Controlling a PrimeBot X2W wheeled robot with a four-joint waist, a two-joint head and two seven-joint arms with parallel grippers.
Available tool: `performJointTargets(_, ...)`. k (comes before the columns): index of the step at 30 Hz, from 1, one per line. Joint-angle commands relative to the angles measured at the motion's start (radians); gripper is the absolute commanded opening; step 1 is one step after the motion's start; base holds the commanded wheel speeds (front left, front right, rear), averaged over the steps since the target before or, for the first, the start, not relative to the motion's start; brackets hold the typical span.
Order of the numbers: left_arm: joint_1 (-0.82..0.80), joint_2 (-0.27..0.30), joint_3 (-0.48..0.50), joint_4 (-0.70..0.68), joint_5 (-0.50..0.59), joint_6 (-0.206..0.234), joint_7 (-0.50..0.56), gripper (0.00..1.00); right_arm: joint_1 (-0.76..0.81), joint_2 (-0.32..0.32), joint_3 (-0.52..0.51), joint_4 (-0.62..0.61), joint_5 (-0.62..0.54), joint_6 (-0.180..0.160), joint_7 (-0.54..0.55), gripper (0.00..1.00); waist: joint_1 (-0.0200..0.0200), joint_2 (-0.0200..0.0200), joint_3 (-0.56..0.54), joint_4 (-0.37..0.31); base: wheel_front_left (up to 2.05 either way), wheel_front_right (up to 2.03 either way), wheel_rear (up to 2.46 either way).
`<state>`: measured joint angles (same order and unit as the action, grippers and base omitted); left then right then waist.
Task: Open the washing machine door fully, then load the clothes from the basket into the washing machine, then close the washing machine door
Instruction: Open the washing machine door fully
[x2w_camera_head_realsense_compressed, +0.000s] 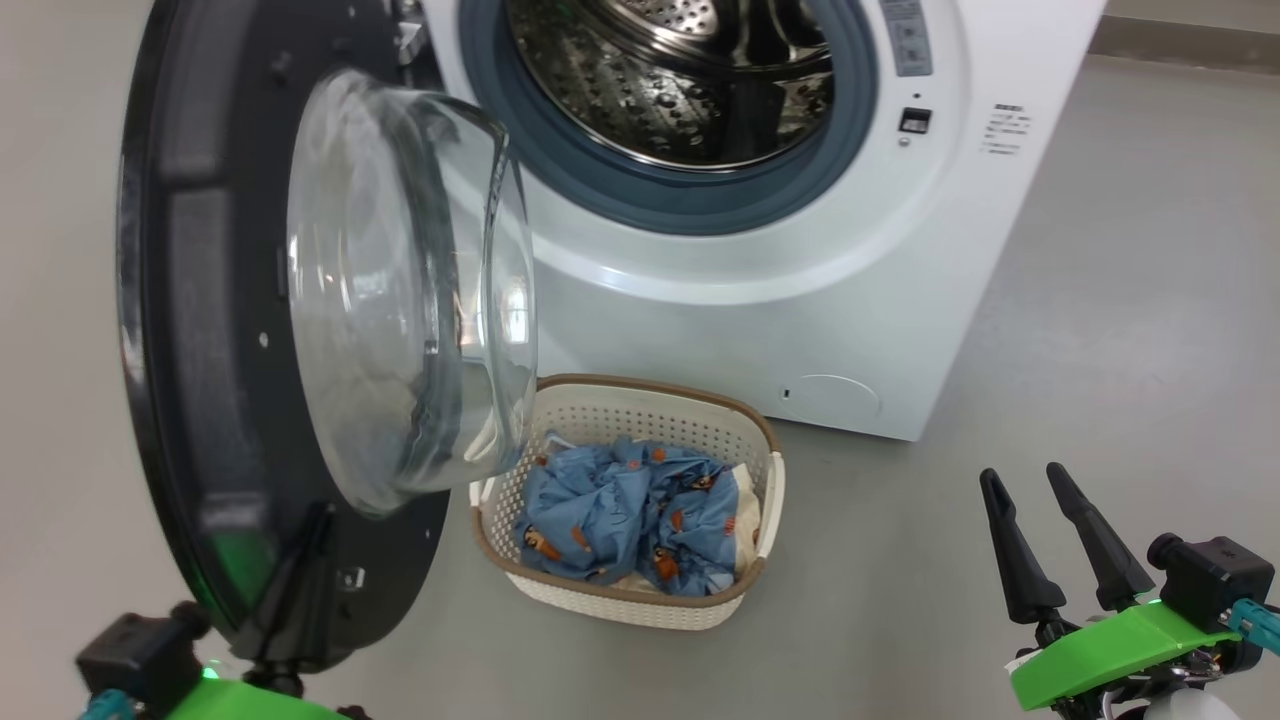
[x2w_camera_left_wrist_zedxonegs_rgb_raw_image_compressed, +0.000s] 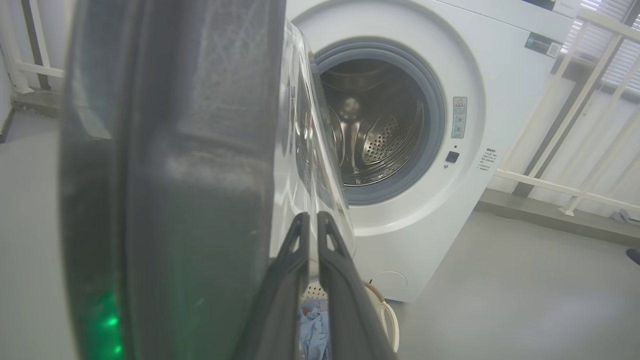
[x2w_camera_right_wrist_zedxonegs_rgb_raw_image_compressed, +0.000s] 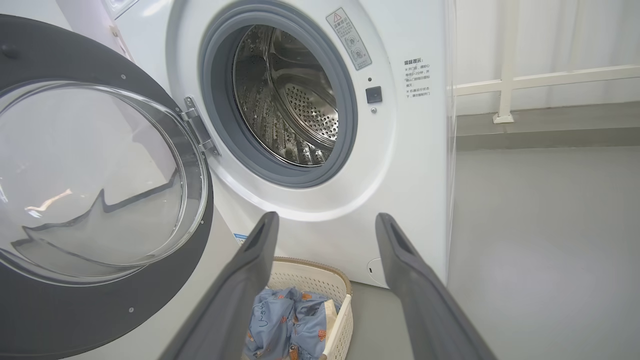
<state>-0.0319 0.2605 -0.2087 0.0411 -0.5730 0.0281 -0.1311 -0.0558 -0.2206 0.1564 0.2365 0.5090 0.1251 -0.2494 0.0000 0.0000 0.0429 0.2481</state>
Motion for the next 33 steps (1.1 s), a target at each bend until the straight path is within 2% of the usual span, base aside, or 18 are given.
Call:
performJointTargets(1, -0.028, 0.037, 0.064, -0.014, -0.009, 0.016, -0.003, 0.00, -0.032, -0.008, 0.012, -0.020, -0.001, 0.006, -0.012, 1.00, 0.0000, 0.0000, 0.006, 0.023, 0.00, 0.00, 0.00)
performJointTargets(8, -0.066, 0.090, 0.116, 0.034, -0.030, 0.022, 0.020, 0.00, -0.041, 0.001, 0.010, -0.018, -0.004, 0.006, -0.012, 1.00, 0.0000, 0.0000, 0.014, 0.067, 0.00, 0.00, 0.00)
performJointTargets(16, -0.175, 0.146, 0.151, 0.131, -0.054, 0.006, 0.058, 0.00, -0.069, 0.011, 0.012, -0.012, -0.010, 0.006, -0.012, 1.00, 0.0000, 0.0000, 0.054, 0.119, 0.00, 0.00, 0.00)
performJointTargets(33, -0.454, 0.234, 0.177, 0.486, -0.093, -0.070, 0.083, 0.00, -0.134, 0.034, 0.006, 0.002, -0.041, 0.006, -0.012, 1.00, 0.0000, 0.0000, 0.138, 0.181, 0.00, 0.00, 0.00)
